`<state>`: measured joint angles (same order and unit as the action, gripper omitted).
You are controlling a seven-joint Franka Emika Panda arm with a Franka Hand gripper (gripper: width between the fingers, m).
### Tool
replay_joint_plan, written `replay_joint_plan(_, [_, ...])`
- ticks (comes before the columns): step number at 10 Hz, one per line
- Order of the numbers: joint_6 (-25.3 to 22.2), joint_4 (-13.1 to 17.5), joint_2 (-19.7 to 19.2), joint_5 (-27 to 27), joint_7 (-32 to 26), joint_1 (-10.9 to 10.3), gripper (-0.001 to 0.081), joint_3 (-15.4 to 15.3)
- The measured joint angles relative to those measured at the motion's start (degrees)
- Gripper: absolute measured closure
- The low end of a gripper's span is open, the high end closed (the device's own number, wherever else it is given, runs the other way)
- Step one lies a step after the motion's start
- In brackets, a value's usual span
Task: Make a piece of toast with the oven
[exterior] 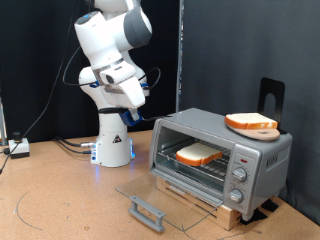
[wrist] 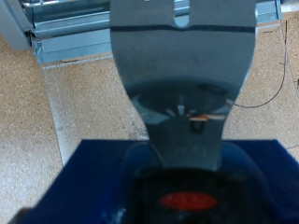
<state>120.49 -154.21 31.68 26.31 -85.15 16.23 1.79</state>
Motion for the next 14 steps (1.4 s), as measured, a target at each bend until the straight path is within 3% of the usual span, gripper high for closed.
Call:
replay_joint_plan(2, [-8.11, 1.00, 0.26, 6.68, 6.22, -0.93, 0.0410, -0.07])
replay_joint_plan(4, [-12.81, 1.38, 1.67, 11.74, 12.60, -2.48, 0.0410, -1.05])
replay_joint_plan(8, [-10.59, -0.85, 7.88, 14.65, 23.70, -3.95, 0.0410, -9.37])
replay_joint_plan(10, [-9.88, -1.88, 9.61, 14.74, 25.22, -4.15, 0.0410, -10.51])
replay_joint_plan(14, [-20.76, -1.78, 11.35, 18.76, 23.85, -7.89, 0.0410, -10.00])
